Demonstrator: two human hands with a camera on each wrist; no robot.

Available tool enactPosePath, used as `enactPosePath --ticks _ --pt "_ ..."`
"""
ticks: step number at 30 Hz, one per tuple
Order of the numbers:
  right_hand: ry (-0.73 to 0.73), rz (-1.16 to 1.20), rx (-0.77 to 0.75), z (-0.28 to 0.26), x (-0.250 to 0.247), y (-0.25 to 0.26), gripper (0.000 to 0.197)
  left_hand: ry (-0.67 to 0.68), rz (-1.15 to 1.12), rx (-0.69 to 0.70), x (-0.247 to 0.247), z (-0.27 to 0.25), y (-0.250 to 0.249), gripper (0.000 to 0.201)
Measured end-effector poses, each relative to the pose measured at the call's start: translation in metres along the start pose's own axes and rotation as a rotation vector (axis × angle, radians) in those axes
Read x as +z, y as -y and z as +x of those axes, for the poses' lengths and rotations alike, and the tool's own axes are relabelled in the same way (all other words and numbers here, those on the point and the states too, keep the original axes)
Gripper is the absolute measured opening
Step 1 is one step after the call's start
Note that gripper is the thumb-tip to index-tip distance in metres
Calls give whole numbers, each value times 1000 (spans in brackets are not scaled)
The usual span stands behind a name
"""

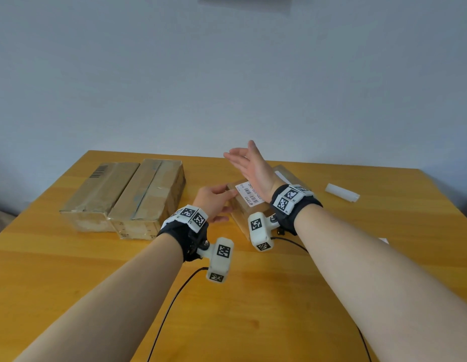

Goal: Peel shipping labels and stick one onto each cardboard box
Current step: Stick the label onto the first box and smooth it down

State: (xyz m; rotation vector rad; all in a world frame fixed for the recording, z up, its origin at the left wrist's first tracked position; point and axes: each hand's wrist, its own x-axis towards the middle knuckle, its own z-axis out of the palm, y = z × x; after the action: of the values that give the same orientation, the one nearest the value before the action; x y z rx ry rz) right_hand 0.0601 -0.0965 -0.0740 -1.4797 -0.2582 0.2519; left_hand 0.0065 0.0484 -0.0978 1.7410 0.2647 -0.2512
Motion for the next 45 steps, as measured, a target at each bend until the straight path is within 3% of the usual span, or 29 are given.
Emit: enactPosePath --ticks 11,15,20,24,29,35,45 --pt "71 62 41 -5 17 5 64 12 22 44 1 -5 3 36" --pt "131 172 69 -11 26 4 67 13 15 48 1 -8 4 19" --pt "129 292 83 -17 18 7 69 15 62 67 4 -9 0 37" --pt "58 390 7 -22 -4 13 69 31 71 48 7 -7 -4 42" --pt "3 276 13 -22 -30 21 68 55 104 46 7 -3 -8 41" --pt "89 42 55 -21 -7 15 62 50 124 60 10 -3 -4 42" --pt "148 199 81 -27 21 6 75 77 109 44 7 -5 -6 41"
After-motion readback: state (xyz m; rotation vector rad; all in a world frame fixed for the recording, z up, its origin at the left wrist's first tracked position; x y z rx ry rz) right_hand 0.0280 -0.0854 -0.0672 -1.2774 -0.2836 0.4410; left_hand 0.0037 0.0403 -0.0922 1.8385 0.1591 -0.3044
